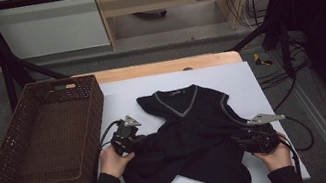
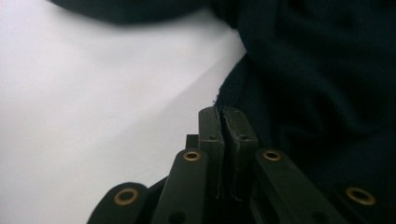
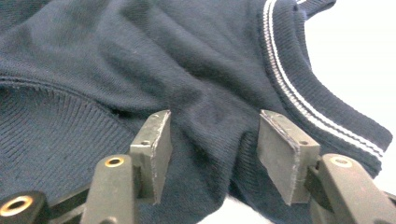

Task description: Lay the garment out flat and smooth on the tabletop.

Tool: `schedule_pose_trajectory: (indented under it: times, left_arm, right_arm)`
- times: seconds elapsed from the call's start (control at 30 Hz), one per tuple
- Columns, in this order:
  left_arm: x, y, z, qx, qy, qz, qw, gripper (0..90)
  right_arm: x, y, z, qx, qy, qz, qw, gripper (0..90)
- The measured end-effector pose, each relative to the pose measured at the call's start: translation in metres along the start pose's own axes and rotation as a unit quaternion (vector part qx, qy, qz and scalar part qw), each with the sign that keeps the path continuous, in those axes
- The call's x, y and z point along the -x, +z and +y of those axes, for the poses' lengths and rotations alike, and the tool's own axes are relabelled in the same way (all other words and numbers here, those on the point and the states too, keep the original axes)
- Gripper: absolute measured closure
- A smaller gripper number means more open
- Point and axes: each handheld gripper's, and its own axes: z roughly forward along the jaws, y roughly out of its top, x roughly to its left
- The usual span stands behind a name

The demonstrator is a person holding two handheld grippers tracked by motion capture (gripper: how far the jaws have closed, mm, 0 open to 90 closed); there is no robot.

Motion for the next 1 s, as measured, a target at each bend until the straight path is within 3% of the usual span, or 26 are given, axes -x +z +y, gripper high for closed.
schedule_pose_trajectory:
  times: [0.03,0.2,0.37,0.43,0.47,0.5,0.57,0.67,0.77,0.8,0.83,0.87,0.9,0.97,1.0]
  left_arm:
    - [0.0,0.0,0.0,0.0,0.0,0.0,1.0,85.4]
    - [-0.006,-0.053,-0.01,0.043,-0.036,0.044,0.9974,85.3]
    - [0.0,-0.059,-0.021,0.046,-0.036,0.039,0.9976,82.6]
    - [0.005,-0.055,-0.022,0.048,-0.021,0.036,0.998,79.4]
    - [0.007,-0.05,-0.016,0.05,-0.01,0.042,0.9978,66.5]
    - [0.007,-0.047,-0.013,0.057,-0.007,0.036,0.9977,64.8]
    - [0.005,-0.038,-0.005,0.07,-0.016,0.011,0.9974,57.1]
    - [0.004,-0.023,0.002,0.067,-0.017,0.005,0.9976,47.5]
    - [0.002,0.005,0.01,0.032,-0.011,0.013,0.9993,43.8]
    - [0.001,0.015,0.012,0.021,-0.012,0.003,0.9997,42.9]
    - [0.0,0.027,0.012,0.007,-0.026,-0.012,0.9996,42.8]
    - [0.0,0.027,0.012,0.007,-0.026,-0.012,0.9996,42.8]
    - [0.003,0.035,0.012,-0.005,-0.023,-0.026,0.9994,42.8]
    - [0.007,0.038,0.011,-0.012,-0.015,-0.027,0.9994,42.8]
    - [0.014,0.044,0.01,-0.029,0.006,-0.02,0.9994,42.5]
  right_arm:
    - [0.0,0.0,0.0,0.0,0.0,0.0,1.0,45.7]
    - [0.001,-0.003,0.0,0.003,0.007,-0.001,1.0,47.0]
    - [0.001,-0.004,0.0,0.006,0.008,-0.002,0.9999,46.5]
    - [0.002,-0.004,0.001,0.008,0.01,0.001,0.9999,45.2]
    - [0.002,-0.002,0.003,0.009,0.009,0.001,0.9999,43.9]
    - [0.002,-0.001,0.004,0.008,0.007,0.0,0.9999,43.4]
    - [0.001,0.0,0.004,0.007,0.006,0.001,1.0,42.4]
    - [0.001,0.001,0.005,0.007,0.006,0.001,1.0,41.8]
    - [0.001,0.001,0.005,0.007,0.006,0.002,1.0,40.7]
    - [0.001,0.001,0.005,0.008,0.006,0.002,1.0,40.2]
    - [0.001,0.001,0.004,0.01,0.004,0.002,0.9999,39.3]
    - [0.001,0.001,0.004,0.011,0.004,0.002,0.9999,39.1]
    - [0.001,0.001,0.004,0.01,0.005,0.003,0.9999,38.6]
    - [0.001,0.001,0.004,0.01,0.005,0.003,0.9999,38.4]
    - [0.001,0.002,0.004,0.009,0.004,0.003,0.9999,38.0]
